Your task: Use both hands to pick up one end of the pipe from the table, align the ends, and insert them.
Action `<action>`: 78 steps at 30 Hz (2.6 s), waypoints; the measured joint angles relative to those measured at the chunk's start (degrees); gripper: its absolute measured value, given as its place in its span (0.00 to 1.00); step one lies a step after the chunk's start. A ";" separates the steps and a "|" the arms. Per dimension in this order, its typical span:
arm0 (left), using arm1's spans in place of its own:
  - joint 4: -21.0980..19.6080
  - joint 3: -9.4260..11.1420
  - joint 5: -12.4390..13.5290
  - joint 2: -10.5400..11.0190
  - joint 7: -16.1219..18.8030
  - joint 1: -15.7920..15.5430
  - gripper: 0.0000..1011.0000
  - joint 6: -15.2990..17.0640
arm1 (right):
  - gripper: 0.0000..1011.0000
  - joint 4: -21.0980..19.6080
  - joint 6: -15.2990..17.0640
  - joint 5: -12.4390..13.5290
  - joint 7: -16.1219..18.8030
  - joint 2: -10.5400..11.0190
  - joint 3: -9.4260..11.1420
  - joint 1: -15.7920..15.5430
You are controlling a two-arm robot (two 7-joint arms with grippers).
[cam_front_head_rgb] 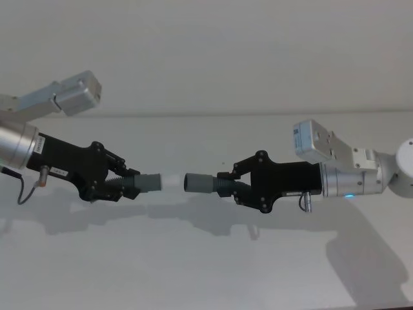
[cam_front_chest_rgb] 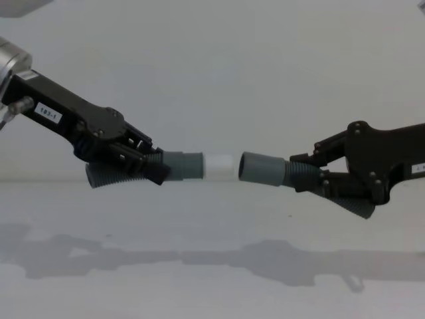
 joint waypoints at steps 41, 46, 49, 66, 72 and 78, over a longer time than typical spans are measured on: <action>1.16 2.08 -1.49 -0.24 0.01 -1.30 0.32 -0.47 | 0.21 -0.25 0.36 1.37 -1.23 0.51 -1.62 0.26; 1.36 2.32 -1.70 -0.24 0.07 -1.42 0.32 -0.47 | 0.21 -0.02 0.25 1.57 -1.25 0.42 -1.88 0.45; 1.49 2.46 -1.84 -0.22 0.11 -1.51 0.32 -0.45 | 0.21 0.11 0.20 1.65 -1.24 0.34 -2.05 0.59; 1.95 3.18 -2.53 -0.06 0.29 -1.81 0.32 -0.23 | 0.21 0.79 -0.24 2.03 -1.21 0.04 -2.96 1.13; 2.01 3.46 -2.84 0.05 0.40 -1.90 0.32 -0.14 | 0.21 0.92 -0.45 2.17 -1.30 0.03 -3.23 1.26; 1.99 3.66 -3.08 0.17 0.54 -1.93 0.32 0.00 | 0.21 0.97 -0.57 2.34 -1.48 0.05 -3.48 1.32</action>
